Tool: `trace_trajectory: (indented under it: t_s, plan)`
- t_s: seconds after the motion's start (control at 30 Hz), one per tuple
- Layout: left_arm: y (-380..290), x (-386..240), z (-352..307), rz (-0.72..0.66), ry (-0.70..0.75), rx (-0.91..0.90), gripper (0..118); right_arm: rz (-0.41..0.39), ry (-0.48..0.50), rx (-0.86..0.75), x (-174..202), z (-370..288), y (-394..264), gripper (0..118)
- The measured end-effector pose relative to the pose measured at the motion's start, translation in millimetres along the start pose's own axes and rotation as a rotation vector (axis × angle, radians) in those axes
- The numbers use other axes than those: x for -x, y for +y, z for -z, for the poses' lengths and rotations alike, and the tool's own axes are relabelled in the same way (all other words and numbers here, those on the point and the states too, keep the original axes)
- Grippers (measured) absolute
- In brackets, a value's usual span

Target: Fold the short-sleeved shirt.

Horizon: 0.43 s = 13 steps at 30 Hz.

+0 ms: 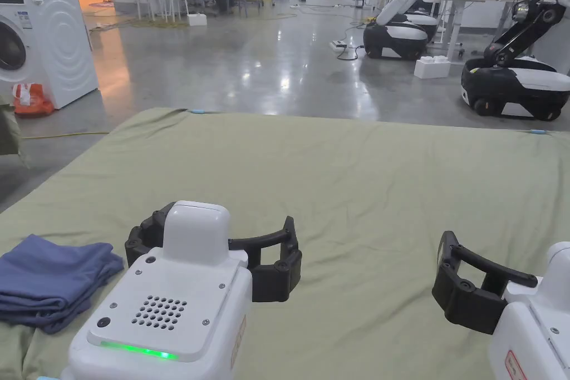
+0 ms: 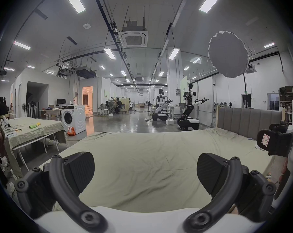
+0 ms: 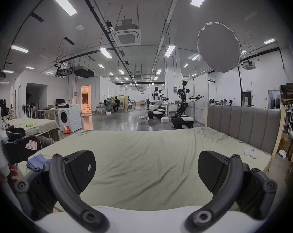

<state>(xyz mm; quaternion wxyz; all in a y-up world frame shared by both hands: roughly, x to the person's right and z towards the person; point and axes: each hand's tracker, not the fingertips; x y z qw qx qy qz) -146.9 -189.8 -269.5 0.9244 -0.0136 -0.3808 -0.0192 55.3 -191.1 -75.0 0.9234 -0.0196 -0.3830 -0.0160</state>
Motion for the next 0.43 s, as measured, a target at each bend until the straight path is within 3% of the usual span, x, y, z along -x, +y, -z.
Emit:
trace_trajectory:
  t_s: [0.27,0.33,0.43]
  plan:
    - [-1,3,0,-0.015,0.001,0.0,118,-0.021,-0.055,-0.041,3,5,-6,118]
    - [-2,3,1,-0.016,0.002,0.006,118,0.016,-0.026,-0.024,-2,5,-5,118]
    - [-4,4,1,-0.026,-0.002,0.012,118,0.134,0.018,0.026,-10,3,1,118]
